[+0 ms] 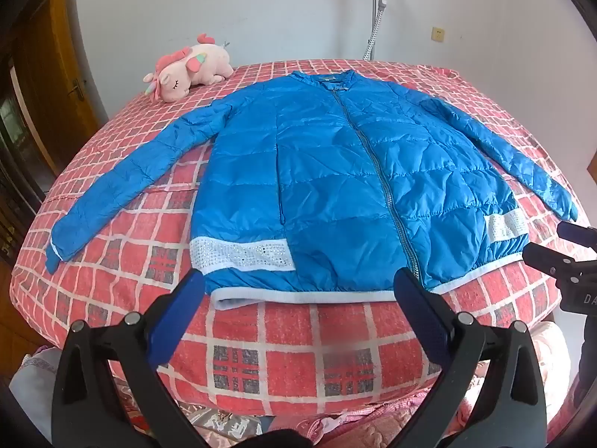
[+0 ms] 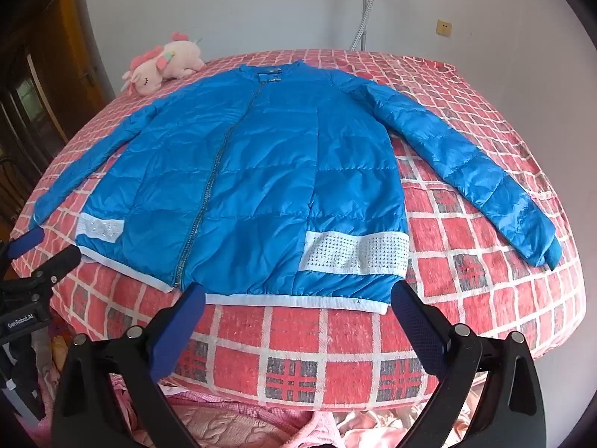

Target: Fold large clothes

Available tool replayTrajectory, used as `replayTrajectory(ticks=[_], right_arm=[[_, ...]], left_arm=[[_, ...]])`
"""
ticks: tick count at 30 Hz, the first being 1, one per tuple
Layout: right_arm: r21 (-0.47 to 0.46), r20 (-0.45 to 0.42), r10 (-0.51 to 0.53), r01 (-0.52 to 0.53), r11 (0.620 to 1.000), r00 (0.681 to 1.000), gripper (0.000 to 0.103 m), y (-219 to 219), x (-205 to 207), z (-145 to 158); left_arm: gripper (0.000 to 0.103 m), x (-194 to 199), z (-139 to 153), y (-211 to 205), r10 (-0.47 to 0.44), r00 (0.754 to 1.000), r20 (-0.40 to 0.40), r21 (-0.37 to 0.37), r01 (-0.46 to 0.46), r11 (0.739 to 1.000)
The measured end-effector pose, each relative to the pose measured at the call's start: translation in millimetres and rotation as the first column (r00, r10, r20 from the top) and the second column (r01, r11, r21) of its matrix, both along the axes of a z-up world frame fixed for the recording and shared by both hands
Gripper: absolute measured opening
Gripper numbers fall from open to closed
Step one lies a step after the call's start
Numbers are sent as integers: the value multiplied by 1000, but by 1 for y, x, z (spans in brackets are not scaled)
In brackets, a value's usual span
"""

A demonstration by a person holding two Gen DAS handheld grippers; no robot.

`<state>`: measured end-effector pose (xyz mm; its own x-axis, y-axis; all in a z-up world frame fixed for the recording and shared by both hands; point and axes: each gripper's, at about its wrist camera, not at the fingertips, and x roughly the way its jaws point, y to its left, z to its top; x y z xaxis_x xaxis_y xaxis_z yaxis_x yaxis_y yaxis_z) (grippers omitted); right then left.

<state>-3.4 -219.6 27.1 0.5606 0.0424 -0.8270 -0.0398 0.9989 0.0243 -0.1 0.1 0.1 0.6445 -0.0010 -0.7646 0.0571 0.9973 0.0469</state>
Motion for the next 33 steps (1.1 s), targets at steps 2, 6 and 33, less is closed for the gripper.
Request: replayTrajectory(ticks=[2, 6, 33], right_arm=[[3, -6, 0, 0, 1000, 1000, 99, 0, 0, 0], [6, -7, 1, -1, 1000, 1000, 99, 0, 1, -1], [10, -8, 0, 0, 1000, 1000, 99, 0, 0, 0]], left_arm=[[100, 0, 0, 0, 0, 1000, 2, 2, 0, 1000], [100, 0, 0, 0, 0, 1000, 2, 4, 0, 1000], [100, 0, 0, 0, 1, 1000, 4, 7, -1, 1000]])
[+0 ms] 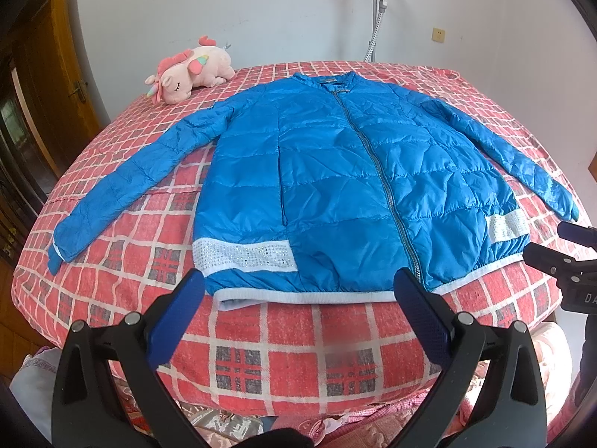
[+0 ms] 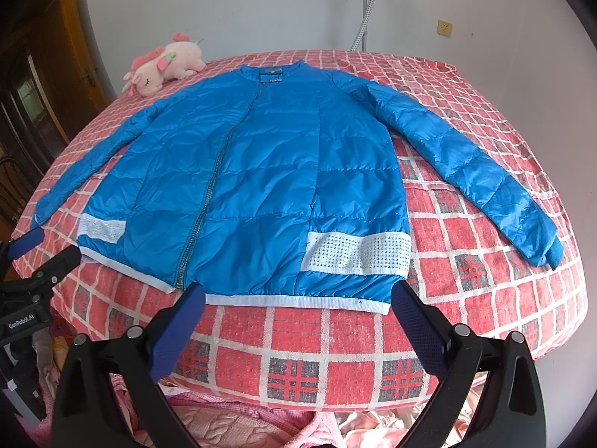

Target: Fold large clothes

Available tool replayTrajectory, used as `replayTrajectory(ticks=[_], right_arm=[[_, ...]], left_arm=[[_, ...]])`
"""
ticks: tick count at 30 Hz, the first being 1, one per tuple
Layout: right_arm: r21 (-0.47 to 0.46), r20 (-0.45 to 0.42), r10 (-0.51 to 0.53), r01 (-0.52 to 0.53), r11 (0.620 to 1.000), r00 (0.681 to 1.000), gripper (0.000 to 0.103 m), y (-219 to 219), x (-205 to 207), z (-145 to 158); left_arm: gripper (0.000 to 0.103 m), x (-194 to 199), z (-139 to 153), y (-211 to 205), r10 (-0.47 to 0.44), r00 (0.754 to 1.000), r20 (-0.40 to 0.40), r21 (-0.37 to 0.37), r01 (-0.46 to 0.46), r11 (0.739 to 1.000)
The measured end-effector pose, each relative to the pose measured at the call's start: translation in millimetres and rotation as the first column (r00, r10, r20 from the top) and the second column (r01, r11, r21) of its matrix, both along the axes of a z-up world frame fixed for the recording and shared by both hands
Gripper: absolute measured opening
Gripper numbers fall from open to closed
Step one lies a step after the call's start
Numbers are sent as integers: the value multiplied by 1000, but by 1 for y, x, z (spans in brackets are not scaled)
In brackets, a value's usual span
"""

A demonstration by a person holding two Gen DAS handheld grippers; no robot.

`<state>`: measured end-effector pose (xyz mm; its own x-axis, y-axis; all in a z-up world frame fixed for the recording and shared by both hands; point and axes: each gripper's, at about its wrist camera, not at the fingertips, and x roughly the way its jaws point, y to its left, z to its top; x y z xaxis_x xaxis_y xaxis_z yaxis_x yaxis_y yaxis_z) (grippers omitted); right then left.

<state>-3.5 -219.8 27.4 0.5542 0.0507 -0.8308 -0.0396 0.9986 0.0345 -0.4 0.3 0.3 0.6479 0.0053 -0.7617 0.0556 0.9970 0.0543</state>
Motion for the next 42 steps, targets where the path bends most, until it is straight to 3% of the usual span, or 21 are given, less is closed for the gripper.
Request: replayTrajectory(ticks=[42], right_arm=[[1, 4, 1, -1, 1000, 1000, 99, 2, -1, 0]], left_arm=[[100, 0, 4, 9, 5, 1000, 10, 8, -5, 1000]])
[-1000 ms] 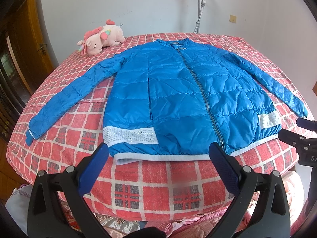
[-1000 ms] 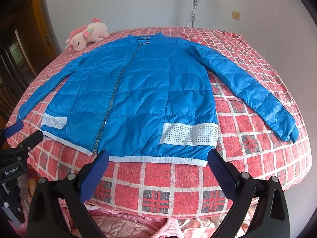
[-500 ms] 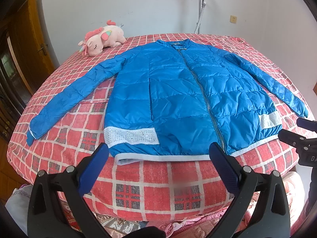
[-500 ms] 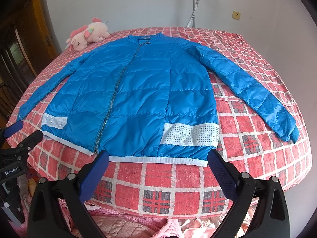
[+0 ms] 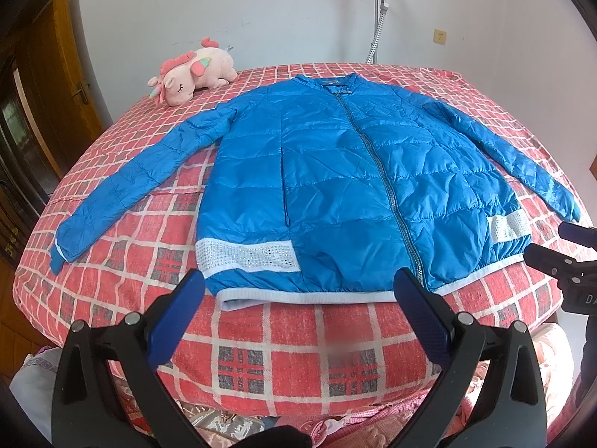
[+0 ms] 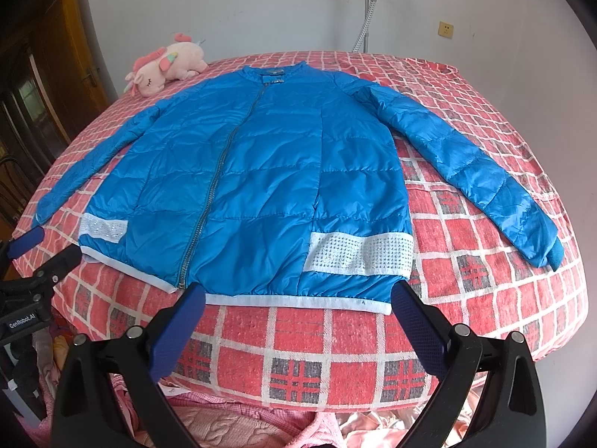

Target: Fold large clothes

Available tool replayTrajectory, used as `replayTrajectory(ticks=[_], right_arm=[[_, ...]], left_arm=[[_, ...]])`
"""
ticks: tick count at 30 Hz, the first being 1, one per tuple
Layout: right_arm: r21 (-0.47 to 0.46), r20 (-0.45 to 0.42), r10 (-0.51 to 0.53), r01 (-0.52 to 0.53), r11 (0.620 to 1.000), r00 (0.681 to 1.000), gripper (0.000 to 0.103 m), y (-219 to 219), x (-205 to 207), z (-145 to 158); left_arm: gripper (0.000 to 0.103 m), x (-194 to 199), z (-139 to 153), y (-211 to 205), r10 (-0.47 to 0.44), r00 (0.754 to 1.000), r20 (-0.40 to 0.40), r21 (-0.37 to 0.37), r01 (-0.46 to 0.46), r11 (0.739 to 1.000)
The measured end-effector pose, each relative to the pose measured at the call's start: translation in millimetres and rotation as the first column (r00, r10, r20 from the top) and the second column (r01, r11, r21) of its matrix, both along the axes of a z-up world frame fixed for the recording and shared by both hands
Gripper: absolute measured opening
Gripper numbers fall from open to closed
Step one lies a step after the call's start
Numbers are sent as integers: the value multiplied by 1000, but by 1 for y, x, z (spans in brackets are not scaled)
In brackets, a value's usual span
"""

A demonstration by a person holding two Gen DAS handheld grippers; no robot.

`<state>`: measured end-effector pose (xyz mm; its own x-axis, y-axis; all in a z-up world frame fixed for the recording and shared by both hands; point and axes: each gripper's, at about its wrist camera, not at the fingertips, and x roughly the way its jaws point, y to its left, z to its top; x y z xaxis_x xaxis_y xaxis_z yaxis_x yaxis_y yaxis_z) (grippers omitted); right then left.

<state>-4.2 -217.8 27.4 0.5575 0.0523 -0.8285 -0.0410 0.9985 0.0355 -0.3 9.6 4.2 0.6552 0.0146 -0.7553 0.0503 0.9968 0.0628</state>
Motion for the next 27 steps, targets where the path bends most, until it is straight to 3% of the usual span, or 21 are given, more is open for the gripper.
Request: replayTrajectory(ticks=[19, 27], right_arm=[[2, 1, 0, 0, 1000, 1000, 99, 1, 0, -1], [15, 20, -26, 26, 1000, 999, 99, -17, 20, -2]], left_arm=[[100, 6, -2, -6, 0, 1000, -3, 11, 0, 1000], [100, 25, -5, -17, -23, 1000, -10, 32, 23, 999]])
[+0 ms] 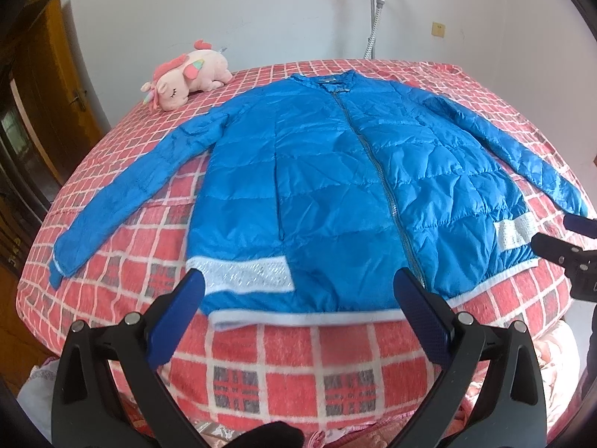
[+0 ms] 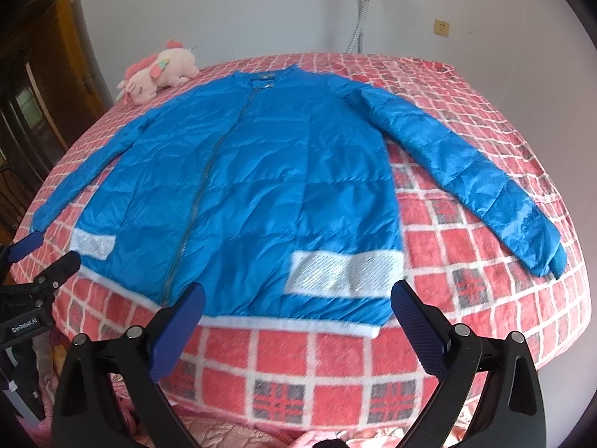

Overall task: Fold large clothes
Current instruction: 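Grasp the blue jacket's sleeve cuff with the right gripper and lift it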

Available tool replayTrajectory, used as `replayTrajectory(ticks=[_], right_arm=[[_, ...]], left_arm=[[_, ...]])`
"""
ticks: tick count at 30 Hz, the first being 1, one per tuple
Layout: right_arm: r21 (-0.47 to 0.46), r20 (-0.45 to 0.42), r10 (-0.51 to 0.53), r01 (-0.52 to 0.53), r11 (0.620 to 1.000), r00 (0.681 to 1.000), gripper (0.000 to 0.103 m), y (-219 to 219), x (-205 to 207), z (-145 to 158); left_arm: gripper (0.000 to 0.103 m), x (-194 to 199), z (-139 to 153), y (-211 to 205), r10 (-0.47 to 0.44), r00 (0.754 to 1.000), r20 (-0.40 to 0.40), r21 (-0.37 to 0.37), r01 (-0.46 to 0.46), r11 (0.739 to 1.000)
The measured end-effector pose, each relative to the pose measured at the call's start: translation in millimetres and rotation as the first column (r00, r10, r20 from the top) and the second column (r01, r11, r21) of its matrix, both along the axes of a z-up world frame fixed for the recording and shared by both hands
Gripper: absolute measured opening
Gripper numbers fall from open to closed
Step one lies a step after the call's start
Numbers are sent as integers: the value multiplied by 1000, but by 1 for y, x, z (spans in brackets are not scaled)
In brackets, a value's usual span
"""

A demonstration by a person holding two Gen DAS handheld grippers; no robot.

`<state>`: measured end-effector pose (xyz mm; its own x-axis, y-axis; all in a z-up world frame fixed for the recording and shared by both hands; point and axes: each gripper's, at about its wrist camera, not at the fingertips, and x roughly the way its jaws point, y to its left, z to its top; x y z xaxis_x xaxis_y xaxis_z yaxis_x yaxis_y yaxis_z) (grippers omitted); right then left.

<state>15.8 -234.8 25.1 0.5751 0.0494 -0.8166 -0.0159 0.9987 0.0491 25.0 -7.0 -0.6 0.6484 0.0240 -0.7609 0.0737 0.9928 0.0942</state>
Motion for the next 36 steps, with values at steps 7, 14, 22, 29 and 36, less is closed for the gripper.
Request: replayTrajectory(ticks=[7, 14, 22, 29, 36], right_arm=[[12, 52, -113, 113, 994, 992, 99, -64, 23, -7], [90, 21, -368, 365, 927, 930, 99, -197, 35, -19], [148, -116, -559, 571, 808, 821, 99, -323, 28, -32], [260, -243, -569, 618, 742, 786, 97, -373, 35, -65], [315, -267, -579, 637, 703, 771, 47, -377, 46, -82]], left_arm=[[100, 52, -5, -36, -132, 991, -30, 33, 132, 991], [100, 143, -15, -96, -274, 955, -117, 41, 280, 959], [100, 234, -17, -145, -264, 958, -116, -53, 259, 964], [99, 270, -34, -143, -218, 966, -141, -131, 200, 971], [73, 282, -47, -130, -170, 973, -157, -128, 151, 980]])
